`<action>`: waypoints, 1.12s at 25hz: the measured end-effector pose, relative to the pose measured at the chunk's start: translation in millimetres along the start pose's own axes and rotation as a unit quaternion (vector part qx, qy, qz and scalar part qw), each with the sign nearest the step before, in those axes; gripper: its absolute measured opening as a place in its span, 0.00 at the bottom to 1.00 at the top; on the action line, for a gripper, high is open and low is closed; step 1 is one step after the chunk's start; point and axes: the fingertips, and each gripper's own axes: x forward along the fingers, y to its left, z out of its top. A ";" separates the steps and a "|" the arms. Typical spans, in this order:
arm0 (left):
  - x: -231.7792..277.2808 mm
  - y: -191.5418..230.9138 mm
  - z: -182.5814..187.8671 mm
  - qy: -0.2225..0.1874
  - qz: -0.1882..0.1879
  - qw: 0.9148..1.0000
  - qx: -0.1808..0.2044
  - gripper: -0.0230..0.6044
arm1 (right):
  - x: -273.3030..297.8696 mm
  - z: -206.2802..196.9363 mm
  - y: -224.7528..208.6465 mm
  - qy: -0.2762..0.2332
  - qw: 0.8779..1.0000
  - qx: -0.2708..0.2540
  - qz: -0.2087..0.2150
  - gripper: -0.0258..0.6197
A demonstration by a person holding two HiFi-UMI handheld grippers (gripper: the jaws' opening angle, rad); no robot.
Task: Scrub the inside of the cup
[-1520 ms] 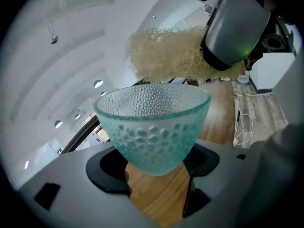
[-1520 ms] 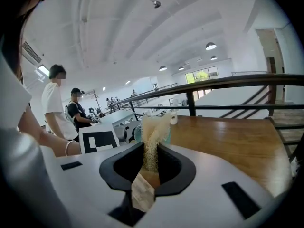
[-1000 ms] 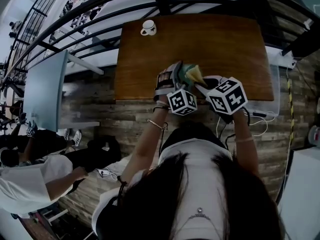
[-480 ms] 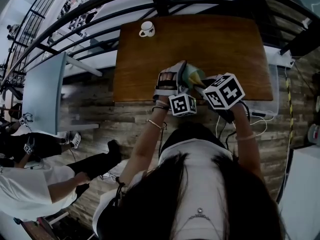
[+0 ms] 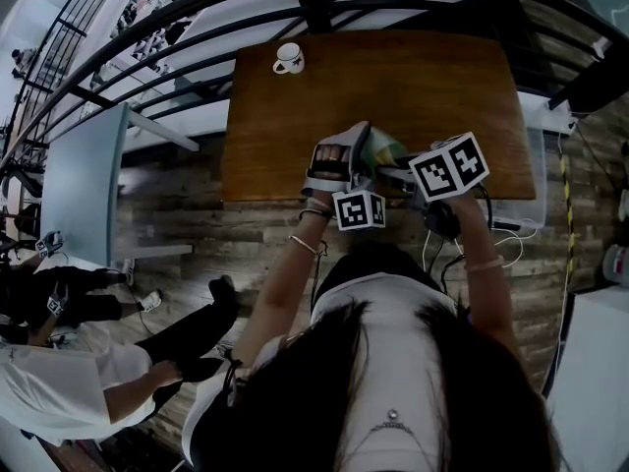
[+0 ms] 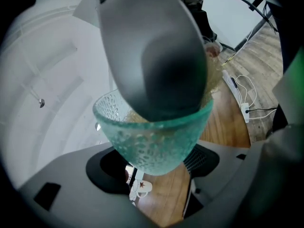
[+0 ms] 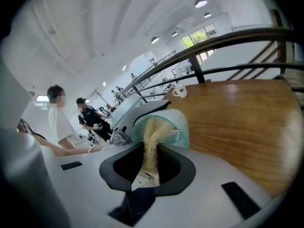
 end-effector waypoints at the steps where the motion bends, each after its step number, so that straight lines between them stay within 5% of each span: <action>1: 0.5 1.6 0.5 0.000 0.002 1.000 -0.001 0.58 | -1.3 1.8 1.1 -0.008 1.000 0.017 0.016 0.17; 8: -3.4 7.6 -4.2 -0.007 0.021 1.000 -0.007 0.58 | -2.5 10.9 13.1 -0.070 0.980 0.133 0.127 0.17; 10: -6.0 10.7 -5.3 -0.012 0.029 0.999 -0.017 0.58 | -6.1 18.8 21.0 -0.101 0.961 0.182 0.181 0.17; 14: -9.2 18.1 -4.2 -0.018 0.042 0.998 -0.035 0.58 | -18.4 37.1 27.6 -0.169 0.899 0.280 0.290 0.17; 16: -9.7 17.9 -3.0 -0.019 0.038 0.999 -0.030 0.58 | -21.5 38.5 27.9 -0.176 0.887 0.298 0.306 0.17; 23: -11.3 3.9 -3.0 -0.024 -0.015 0.999 -0.013 0.58 | -7.7 21.5 32.0 -0.066 0.965 0.159 0.199 0.17; 28: -8.0 -2.6 -3.3 -0.036 -0.031 0.999 0.028 0.58 | -0.6 5.4 26.2 0.028 0.991 0.040 0.127 0.17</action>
